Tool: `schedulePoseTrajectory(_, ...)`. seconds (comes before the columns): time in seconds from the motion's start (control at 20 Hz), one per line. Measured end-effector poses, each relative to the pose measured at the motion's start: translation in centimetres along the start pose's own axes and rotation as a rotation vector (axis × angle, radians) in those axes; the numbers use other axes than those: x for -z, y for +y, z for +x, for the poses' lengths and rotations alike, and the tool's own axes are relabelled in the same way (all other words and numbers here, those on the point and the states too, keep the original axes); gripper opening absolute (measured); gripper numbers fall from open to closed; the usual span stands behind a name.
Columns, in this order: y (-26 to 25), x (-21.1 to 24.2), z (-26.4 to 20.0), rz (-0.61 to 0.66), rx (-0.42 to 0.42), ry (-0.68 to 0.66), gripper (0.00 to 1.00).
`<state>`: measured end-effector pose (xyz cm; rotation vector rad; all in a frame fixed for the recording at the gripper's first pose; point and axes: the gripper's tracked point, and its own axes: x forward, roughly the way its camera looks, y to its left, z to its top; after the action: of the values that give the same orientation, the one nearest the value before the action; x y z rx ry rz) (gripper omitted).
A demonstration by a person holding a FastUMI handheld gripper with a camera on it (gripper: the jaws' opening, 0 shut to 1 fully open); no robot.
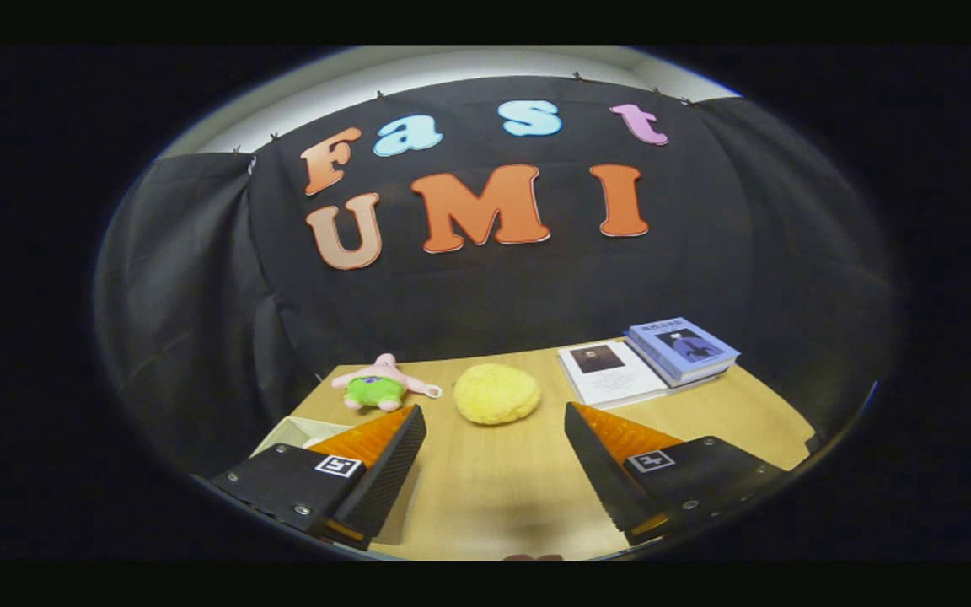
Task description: Open the storage box then place both shoes into the box .Put the left shoe in first, then the right shoe, with the right side of both shoes facing outward in a uniform manner.
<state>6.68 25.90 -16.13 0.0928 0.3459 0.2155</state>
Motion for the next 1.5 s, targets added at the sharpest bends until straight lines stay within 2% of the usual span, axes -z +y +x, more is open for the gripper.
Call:
schedulePoseTrajectory(0.25, -7.9, 1.6, -0.3, -0.007, 0.097, 0.017, 0.98)
schedulePoseTrajectory(0.5, -14.1, 5.2, -0.3, -0.012, 0.165, 0.076, 0.99)
schedulePoseTrajectory(0.95, -22.0, 15.3, 1.2, 0.008, 0.225, 0.261, 0.98)
schedulePoseTrajectory(1.05, -22.9, 17.6, 1.3, 0.02, 0.23, 0.311, 0.91)
schedulePoseTrajectory(1.2, -23.2, 20.2, 2.6, 0.013, 0.214, 0.357, 0.73)
schedulePoseTrajectory(1.4, -23.7, 23.9, 3.8, 0.039, 0.215, 0.44, 0.59)
schedulePoseTrajectory(1.5, -23.8, 25.2, 4.1, 0.076, 0.217, 0.468, 0.56)
